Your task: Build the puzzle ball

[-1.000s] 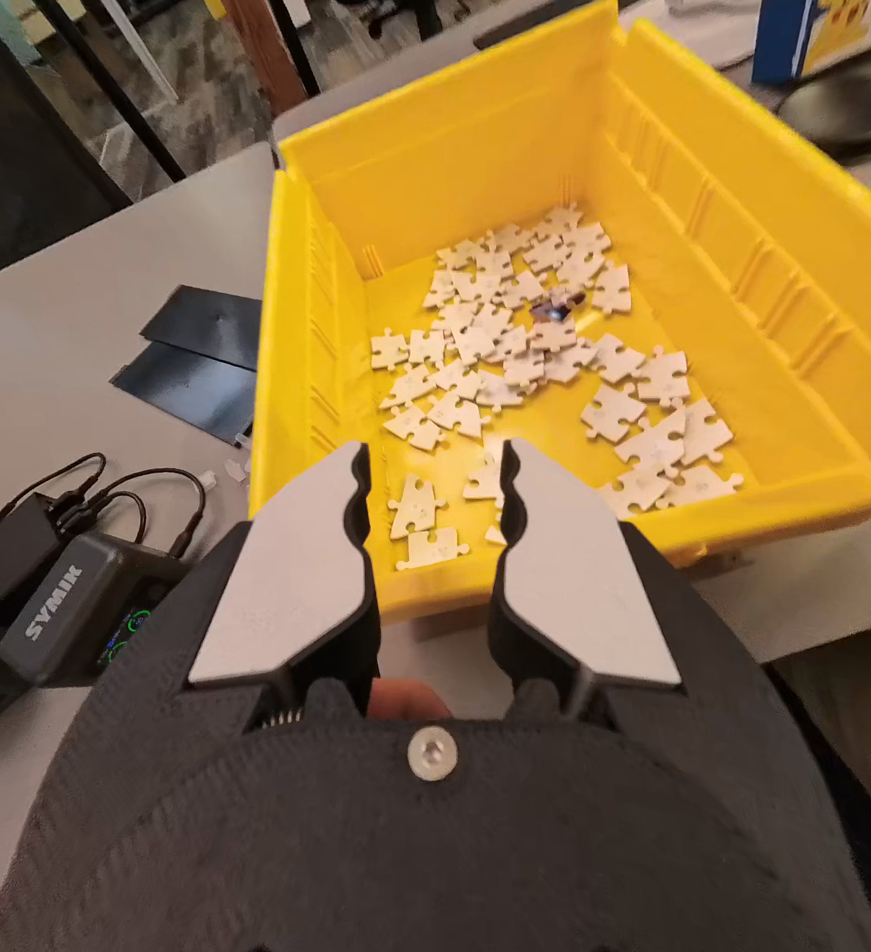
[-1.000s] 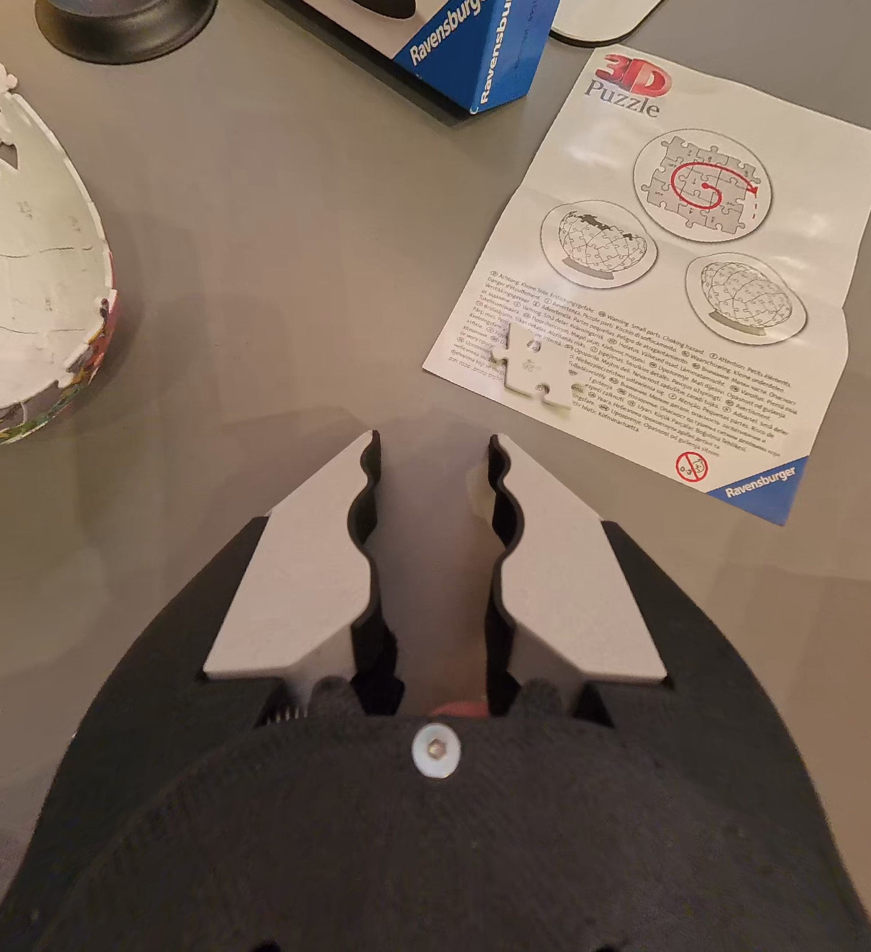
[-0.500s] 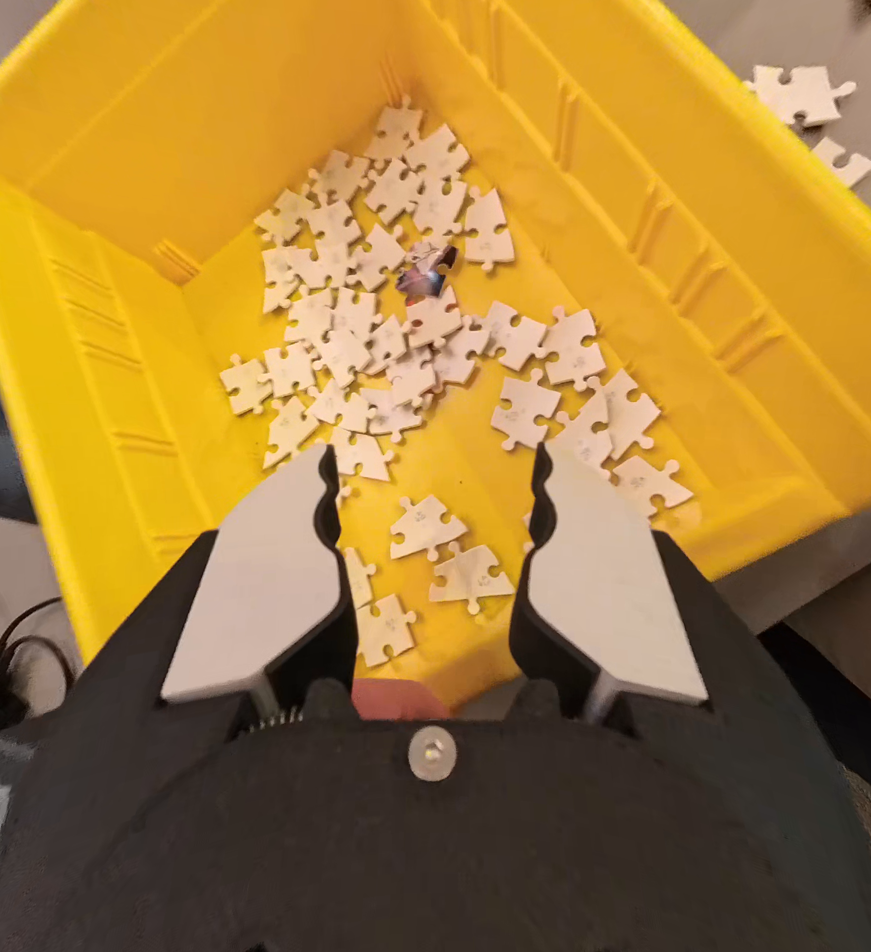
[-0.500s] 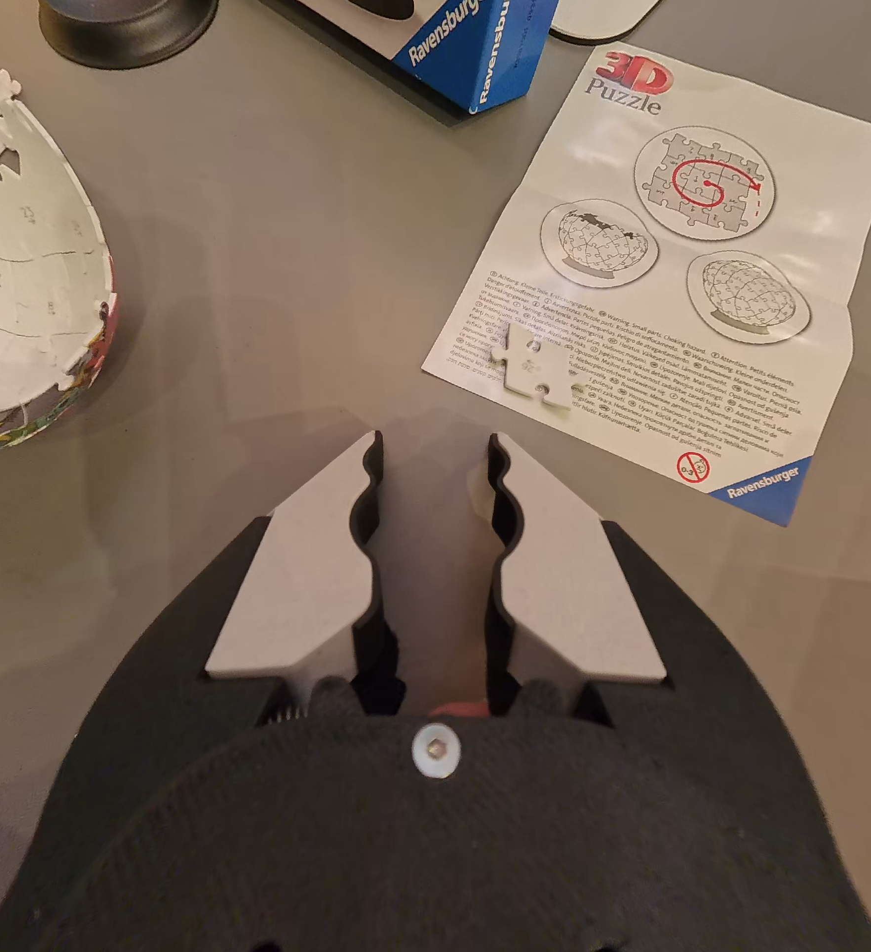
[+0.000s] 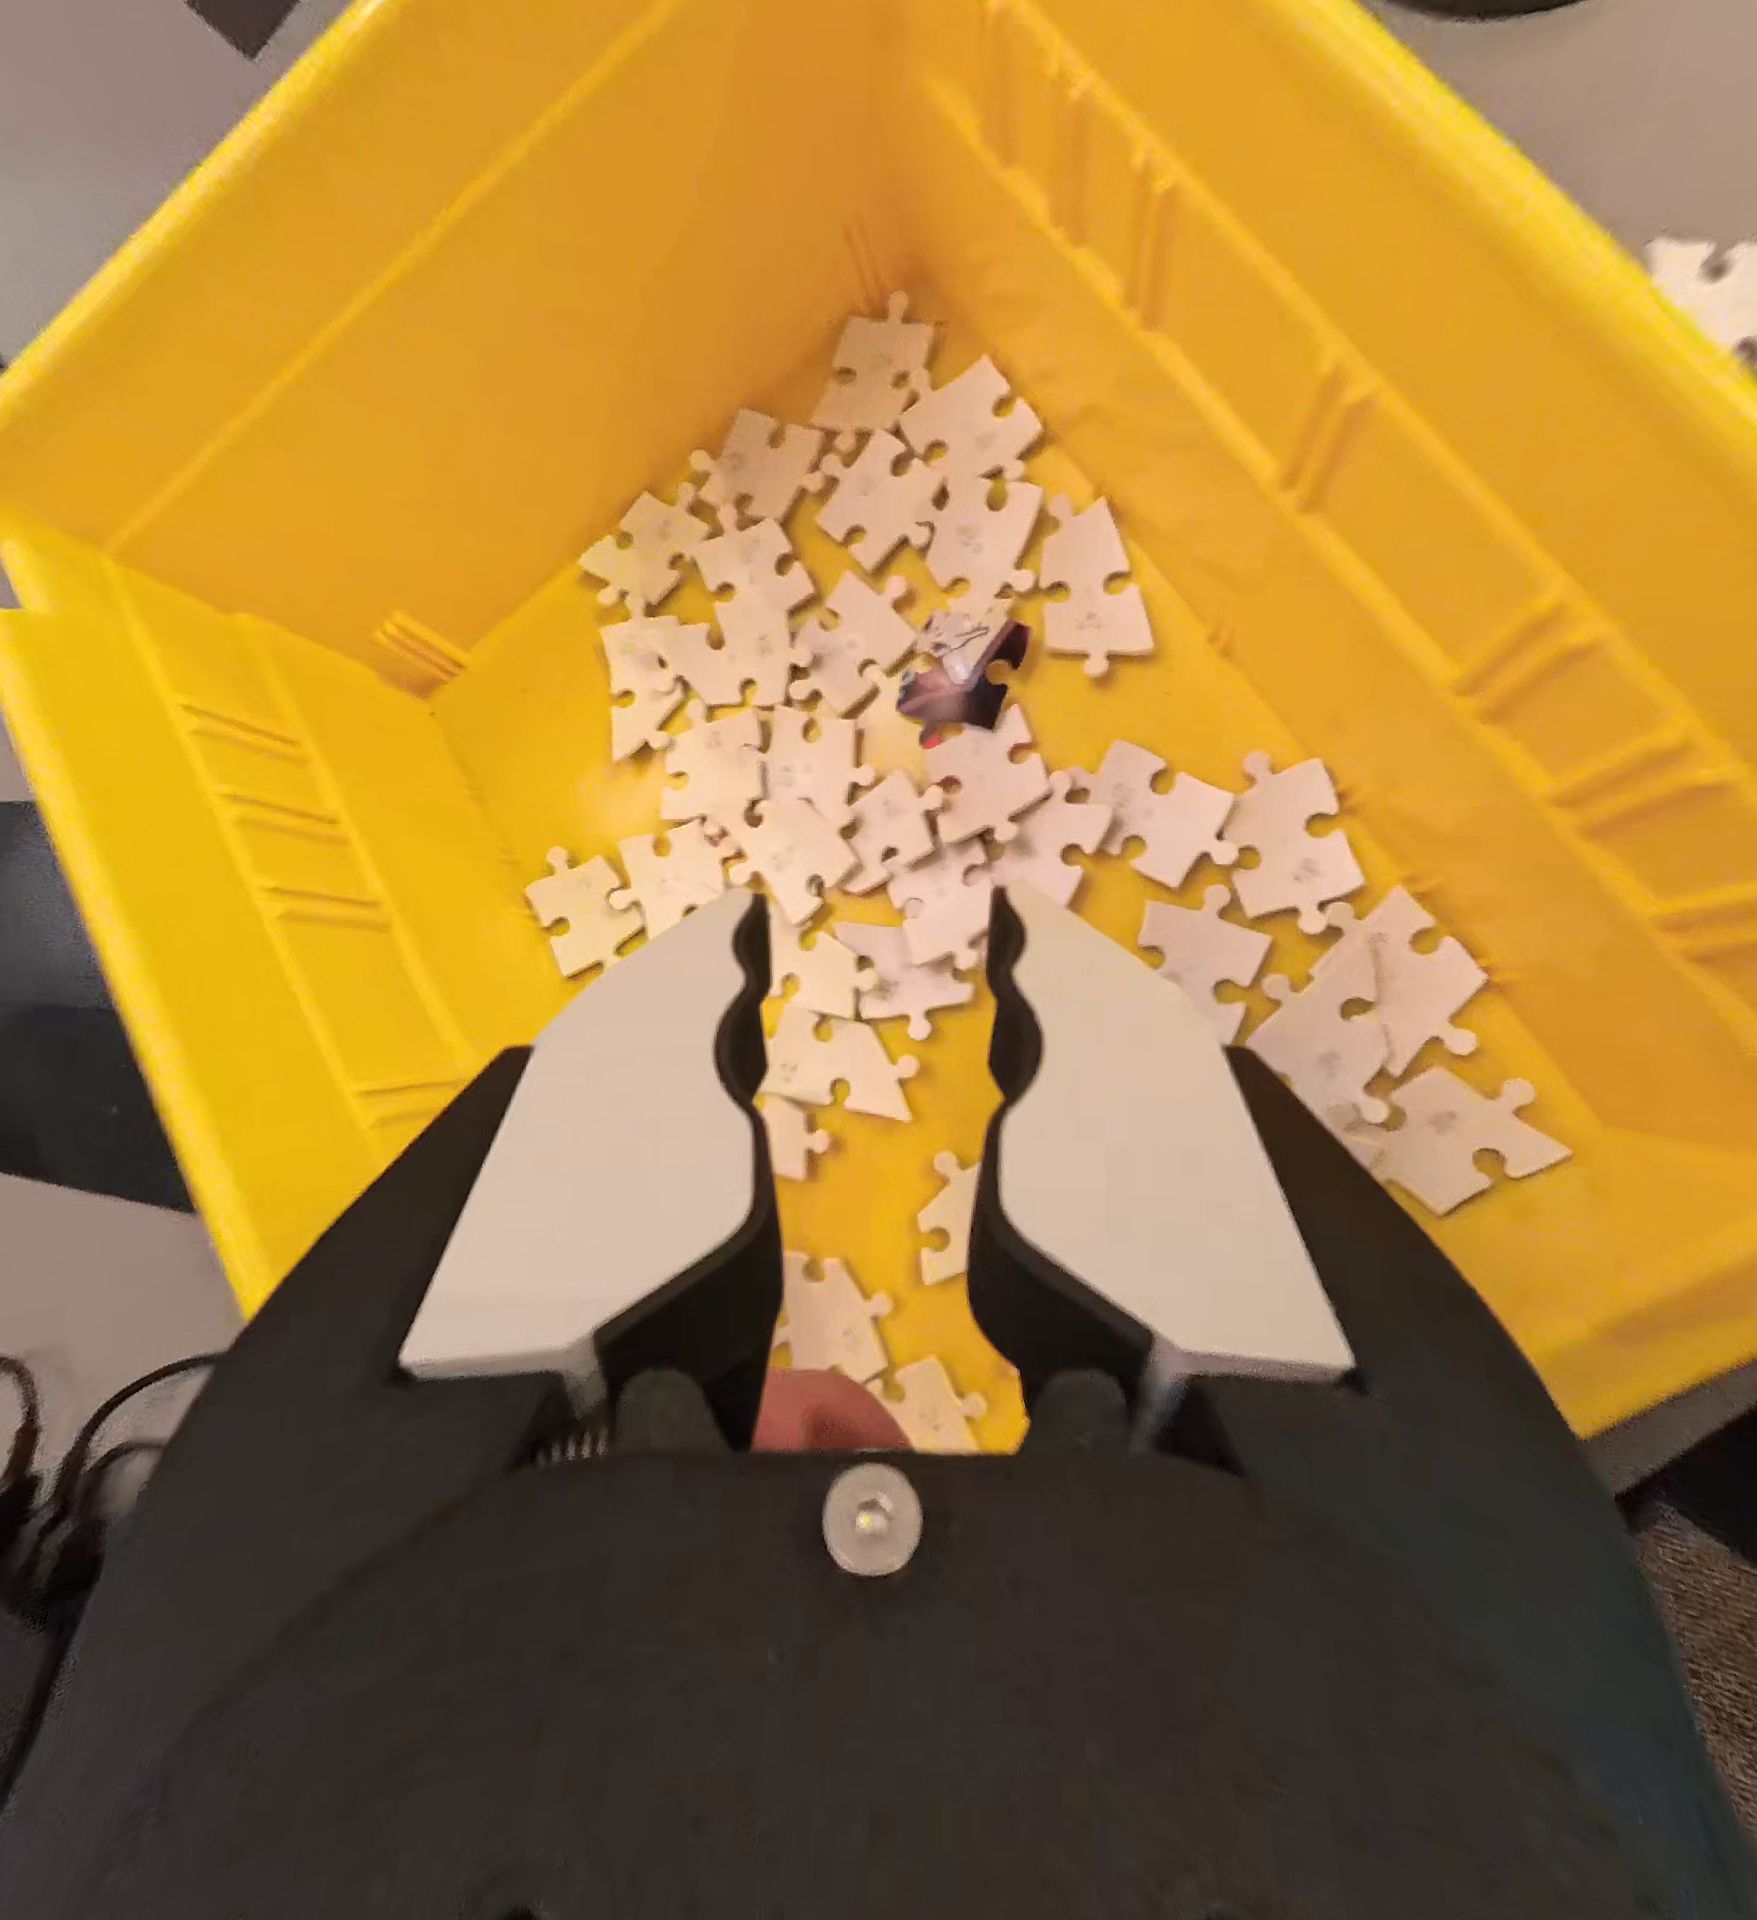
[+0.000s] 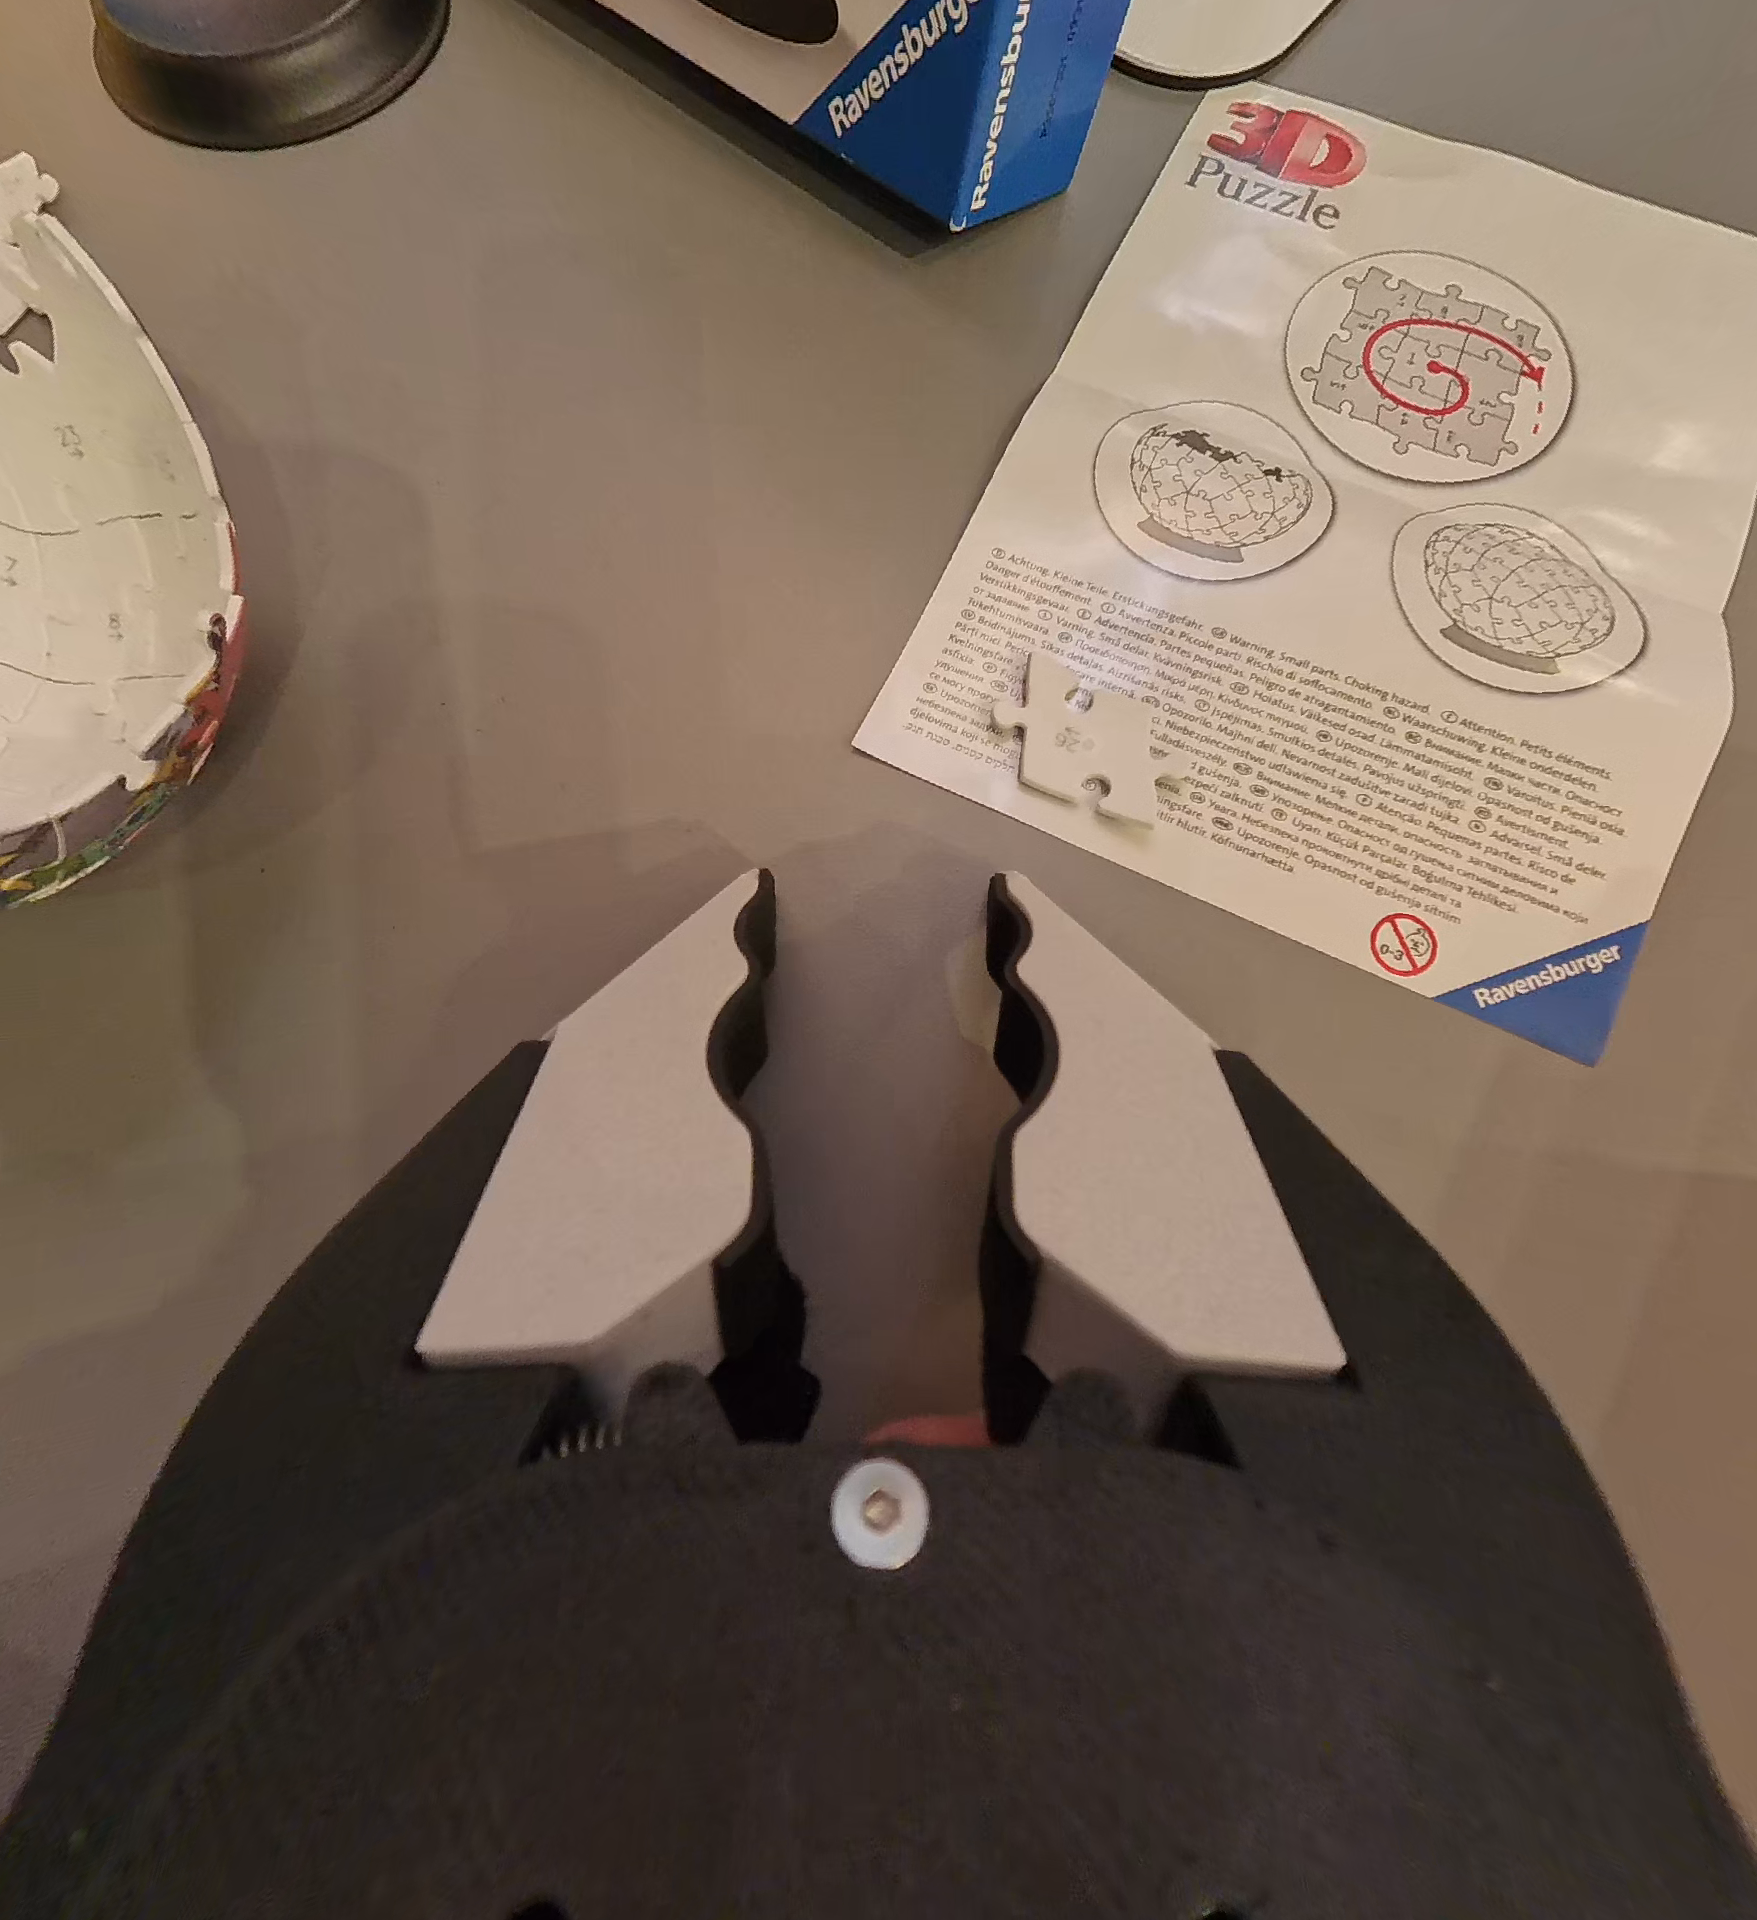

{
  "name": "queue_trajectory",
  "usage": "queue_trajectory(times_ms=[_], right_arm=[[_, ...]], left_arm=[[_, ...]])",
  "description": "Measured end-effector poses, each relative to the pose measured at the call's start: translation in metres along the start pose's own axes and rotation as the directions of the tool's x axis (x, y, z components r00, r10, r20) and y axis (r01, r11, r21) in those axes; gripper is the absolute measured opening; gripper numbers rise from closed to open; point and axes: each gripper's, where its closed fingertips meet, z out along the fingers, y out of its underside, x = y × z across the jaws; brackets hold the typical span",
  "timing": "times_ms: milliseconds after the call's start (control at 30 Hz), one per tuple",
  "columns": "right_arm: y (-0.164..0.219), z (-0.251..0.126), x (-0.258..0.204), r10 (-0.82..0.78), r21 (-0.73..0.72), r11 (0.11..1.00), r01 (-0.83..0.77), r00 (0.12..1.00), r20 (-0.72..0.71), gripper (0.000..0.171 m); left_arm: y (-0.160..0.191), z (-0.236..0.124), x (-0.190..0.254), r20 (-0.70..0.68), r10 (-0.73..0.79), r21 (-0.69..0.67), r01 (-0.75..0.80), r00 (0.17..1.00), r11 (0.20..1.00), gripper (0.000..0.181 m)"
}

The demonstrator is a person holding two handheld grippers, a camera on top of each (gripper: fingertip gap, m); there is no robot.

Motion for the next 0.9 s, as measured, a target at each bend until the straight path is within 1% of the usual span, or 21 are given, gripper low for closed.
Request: queue_trajectory(times_ms=[67,200,333,433,500,633,700,733,900], right_arm=[[0.000,0.000,0.000,0.001,0.000,1.000,-0.001,1.000,0.002,0.040],[0.000,0.000,0.000,0.004,0.001,1.000,-0.004,1.000,0.005,0.040],[0.000,0.000,0.000,0.006,0.001,1.000,-0.006,1.000,0.009,0.040],[0.000,0.000,-0.001,0.006,0.001,1.000,-0.006,1.000,0.011,0.040],[0.000,0.000,-0.001,0.008,0.002,1.000,-0.008,1.000,0.014,0.041],[0.000,0.000,-0.001,0.009,0.002,1.000,-0.009,1.000,0.018,0.041],[0.000,-0.001,-0.001,0.011,0.002,1.000,-0.011,1.000,0.020,0.041],[0.000,-0.001,-0.001,0.012,0.003,1.000,-0.012,1.000,0.020,0.041],[0.000,-0.001,-0.001,0.016,0.003,1.000,-0.016,1.000,0.025,0.041]], left_arm=[[0.000,0.006,0.007,-0.043,0.004,0.004,-0.003,0.999,1.000,0.034],[0.010,0.022,0.021,-0.094,0.023,-0.070,-0.030,0.995,0.997,0.034],[0.021,0.035,0.021,-0.091,0.014,-0.153,-0.027,0.996,0.988,0.023],[0.026,0.039,0.021,-0.095,-0.008,-0.199,-0.011,0.995,0.980,0.010],[0.029,0.042,0.021,-0.090,-0.010,-0.226,-0.011,0.996,0.974,0.011],[0.029,0.042,0.021,-0.097,-0.040,-0.237,0.016,0.994,0.971,0.010],[0.029,0.039,0.024,-0.109,-0.021,-0.248,-0.007,0.994,0.969,0.006],[0.031,0.038,0.027,-0.124,-0.020,-0.259,-0.013,0.992,0.966,0.000],[0.038,0.025,0.035,-0.177,-0.019,-0.295,-0.035,0.984,0.955,0.000]])
